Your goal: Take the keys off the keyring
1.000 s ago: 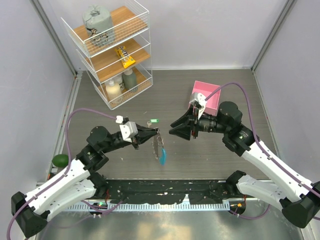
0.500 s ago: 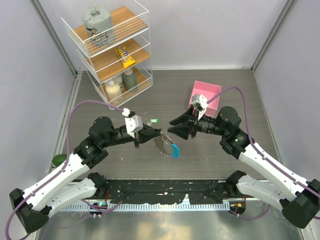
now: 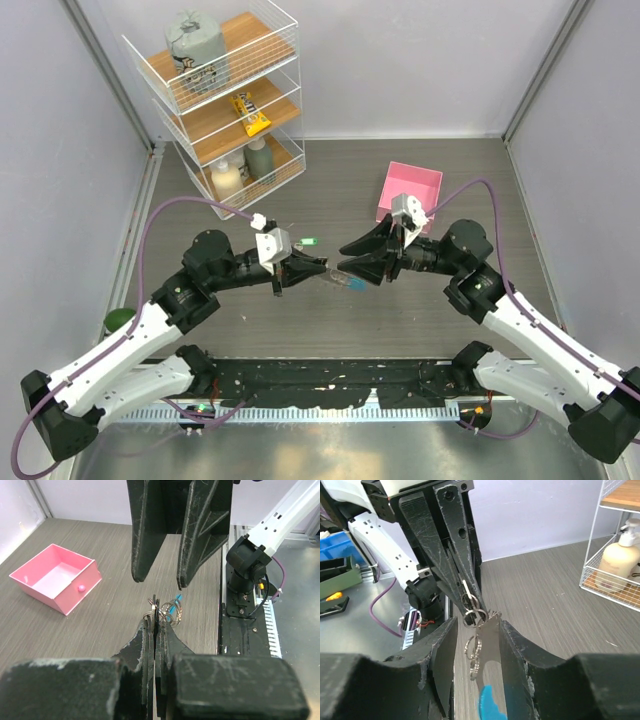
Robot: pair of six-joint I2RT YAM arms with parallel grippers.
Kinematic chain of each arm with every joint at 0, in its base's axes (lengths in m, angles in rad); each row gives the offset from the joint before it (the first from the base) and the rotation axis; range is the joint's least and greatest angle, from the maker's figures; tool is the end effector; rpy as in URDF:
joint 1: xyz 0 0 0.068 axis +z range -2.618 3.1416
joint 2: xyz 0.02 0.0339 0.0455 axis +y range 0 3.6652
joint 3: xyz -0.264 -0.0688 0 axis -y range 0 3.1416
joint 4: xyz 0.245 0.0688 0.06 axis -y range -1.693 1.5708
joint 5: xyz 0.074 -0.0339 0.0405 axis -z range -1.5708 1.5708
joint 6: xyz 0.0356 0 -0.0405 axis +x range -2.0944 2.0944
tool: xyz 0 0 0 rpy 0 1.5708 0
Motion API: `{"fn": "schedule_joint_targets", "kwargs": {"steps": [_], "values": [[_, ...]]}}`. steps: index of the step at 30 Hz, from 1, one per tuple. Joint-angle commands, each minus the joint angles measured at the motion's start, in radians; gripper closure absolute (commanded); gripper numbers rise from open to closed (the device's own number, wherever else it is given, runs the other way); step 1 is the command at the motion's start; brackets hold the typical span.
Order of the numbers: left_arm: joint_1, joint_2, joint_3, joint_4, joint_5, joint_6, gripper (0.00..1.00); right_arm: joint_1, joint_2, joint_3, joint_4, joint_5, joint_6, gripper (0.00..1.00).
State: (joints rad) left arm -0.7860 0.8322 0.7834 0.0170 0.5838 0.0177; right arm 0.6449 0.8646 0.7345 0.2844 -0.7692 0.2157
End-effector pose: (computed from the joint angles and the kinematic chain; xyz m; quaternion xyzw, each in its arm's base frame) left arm 0.1229 -0.1508 0.3534 0.4533 0.5548 -0.4414 0.5403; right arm 0.1432 0.1387 0.3574 -0.4068 0.5285 0.5155 0.5380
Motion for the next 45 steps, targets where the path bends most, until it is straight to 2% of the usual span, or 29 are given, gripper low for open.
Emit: {"fn": "schedule_joint_targets", "kwargs": {"steps": [1,14,15,18,29,37,45], "values": [[-0.009,-0.004,0.05,0.032,-0.012,-0.009,1.0,0.035,0.013,0.022,0.026,-0.01,-0.007,0.56],[-0.035,-0.025,0.043,0.034,-0.025,-0.013,1.0,0.142,0.06,0.077,-0.063,0.077,-0.082,0.62],[-0.036,-0.025,0.043,0.032,-0.025,-0.012,1.0,0.147,0.06,0.078,-0.07,0.083,-0.087,0.64],[-0.039,-0.033,0.042,0.032,-0.029,-0.012,1.0,0.156,0.062,0.089,-0.099,0.105,-0.108,0.82],[-0.039,-0.053,0.028,0.026,-0.067,-0.012,1.0,0.156,-0.041,0.037,-0.195,0.171,-0.173,0.93],[-0.039,-0.054,0.024,0.035,-0.061,-0.012,1.0,0.156,-0.072,0.022,-0.206,0.194,-0.179,0.95],[-0.039,-0.044,0.028,0.018,-0.068,-0.013,1.0,0.156,-0.091,-0.001,-0.183,0.154,-0.202,0.95]]}}
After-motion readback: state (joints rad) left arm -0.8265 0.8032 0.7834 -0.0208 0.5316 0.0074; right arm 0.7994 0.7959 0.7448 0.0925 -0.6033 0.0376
